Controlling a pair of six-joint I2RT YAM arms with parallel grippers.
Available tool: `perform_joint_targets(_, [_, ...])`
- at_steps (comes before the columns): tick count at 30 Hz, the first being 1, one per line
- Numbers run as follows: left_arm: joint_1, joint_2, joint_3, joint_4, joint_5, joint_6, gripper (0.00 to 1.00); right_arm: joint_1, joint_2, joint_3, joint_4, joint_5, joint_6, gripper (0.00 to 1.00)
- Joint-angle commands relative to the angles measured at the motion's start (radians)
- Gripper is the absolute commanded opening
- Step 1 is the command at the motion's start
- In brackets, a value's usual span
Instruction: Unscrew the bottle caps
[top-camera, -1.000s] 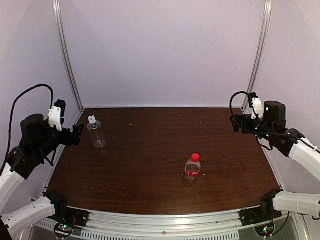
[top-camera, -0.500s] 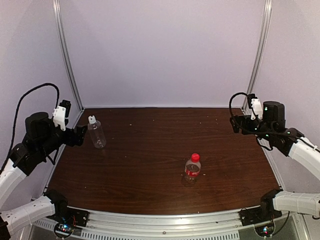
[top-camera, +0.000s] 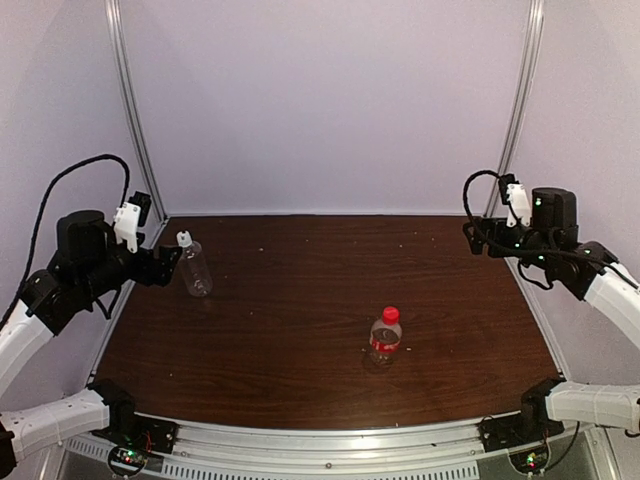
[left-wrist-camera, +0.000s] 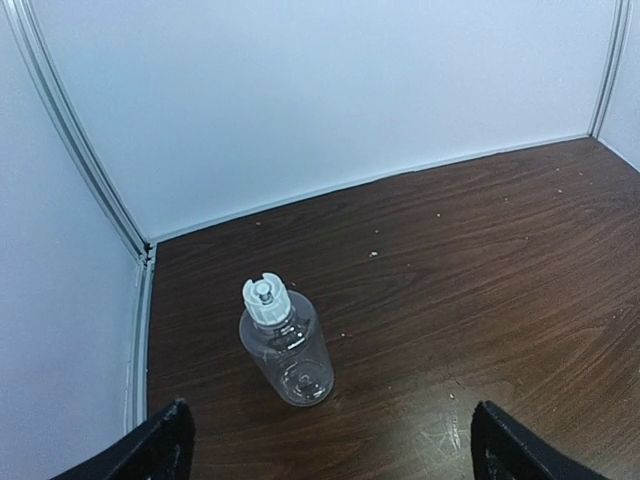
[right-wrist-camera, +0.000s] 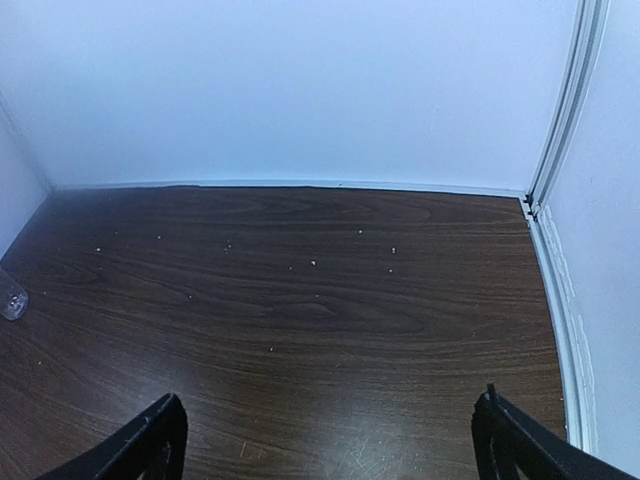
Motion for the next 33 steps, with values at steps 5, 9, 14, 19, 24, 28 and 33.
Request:
perform_joint_targets(5, [0.002, 0.009, 0.025, 0.007, 0.077, 0.006, 0.98, 0.031, 0.044, 0.079, -0.105, -0.04, 0.019, 1.0])
perform_joint_targets(9, [0.0, 0.008, 0.016, 0.018, 0.099, 0.008, 0.98, 0.082, 0.058, 0.096, -0.158, -0.044, 0.013, 1.0])
perform_joint_targets(14, [-0.005, 0.017, 0.003, 0.048, 0.114, -0.012, 0.98, 0.185, 0.081, 0.127, -0.226, -0.074, 0.014, 1.0])
perform_joint_targets(19, [-0.009, 0.052, 0.003, 0.076, 0.14, -0.027, 0.96, 0.313, 0.136, 0.158, -0.288, -0.049, 0.023, 1.0])
perform_joint_targets(24, [-0.015, 0.082, 0.003, 0.075, 0.151, -0.026, 0.95, 0.431, 0.208, 0.186, -0.315, -0.05, 0.031, 0.99])
perform_joint_targets(28, [-0.018, 0.09, -0.006, 0.079, 0.155, -0.027, 0.95, 0.509, 0.292, 0.221, -0.331, -0.053, 0.024, 0.95])
perform_joint_targets(33, [-0.018, 0.091, -0.015, 0.08, 0.156, -0.031, 0.95, 0.582, 0.378, 0.251, -0.338, -0.066, 0.013, 0.89])
